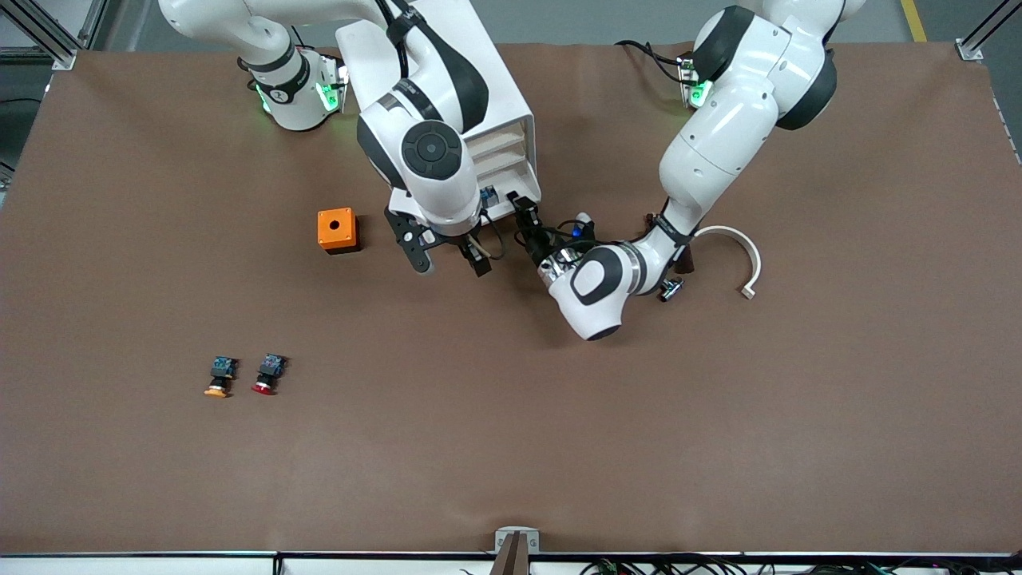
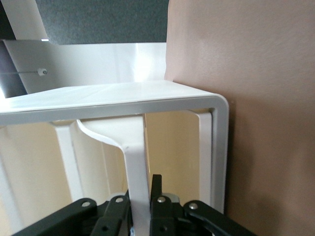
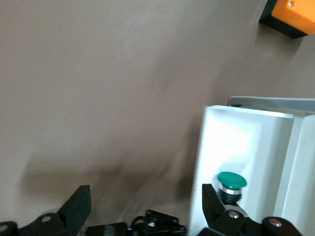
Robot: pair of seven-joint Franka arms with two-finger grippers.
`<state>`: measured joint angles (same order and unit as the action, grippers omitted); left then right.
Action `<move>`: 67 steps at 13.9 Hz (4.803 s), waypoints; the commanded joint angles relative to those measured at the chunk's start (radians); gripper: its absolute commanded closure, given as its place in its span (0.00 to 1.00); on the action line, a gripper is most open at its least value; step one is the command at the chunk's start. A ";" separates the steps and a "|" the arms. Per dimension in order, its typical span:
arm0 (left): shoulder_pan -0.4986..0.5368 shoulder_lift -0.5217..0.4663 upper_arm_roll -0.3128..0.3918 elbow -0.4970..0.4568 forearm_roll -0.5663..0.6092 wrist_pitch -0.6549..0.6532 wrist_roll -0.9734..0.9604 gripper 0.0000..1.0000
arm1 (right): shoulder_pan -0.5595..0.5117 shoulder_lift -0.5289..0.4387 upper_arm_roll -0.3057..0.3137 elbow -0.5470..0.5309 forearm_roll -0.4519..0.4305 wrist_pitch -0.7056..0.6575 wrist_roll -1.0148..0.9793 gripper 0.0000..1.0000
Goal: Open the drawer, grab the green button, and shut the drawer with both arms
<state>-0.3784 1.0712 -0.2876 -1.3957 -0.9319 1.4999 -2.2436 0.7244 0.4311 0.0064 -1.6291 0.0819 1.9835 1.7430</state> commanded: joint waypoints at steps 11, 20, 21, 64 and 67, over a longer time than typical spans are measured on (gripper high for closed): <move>0.099 0.007 0.018 0.058 -0.002 0.013 0.105 0.14 | 0.131 0.121 -0.009 0.014 0.016 0.147 0.045 0.01; 0.156 -0.037 0.015 0.107 0.007 0.016 0.615 0.00 | 0.156 0.146 -0.009 0.012 0.001 0.086 0.049 0.01; 0.158 -0.039 0.018 0.122 0.013 0.016 0.692 0.00 | 0.155 0.146 -0.009 0.012 0.002 0.084 0.049 0.01; -0.224 -0.273 0.096 0.057 0.980 0.592 0.891 0.00 | -0.522 0.210 -0.026 0.002 -0.083 0.273 -1.617 0.98; -0.281 -0.326 0.096 -0.022 0.980 0.592 0.859 0.00 | -0.542 0.241 -0.026 0.003 -0.088 0.288 -1.617 0.98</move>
<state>-0.6275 0.8276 -0.2056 -1.3144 0.0218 2.0817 -1.3478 0.2051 0.6634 -0.0393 -1.6292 0.0026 2.2639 0.1373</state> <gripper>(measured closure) 0.000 0.581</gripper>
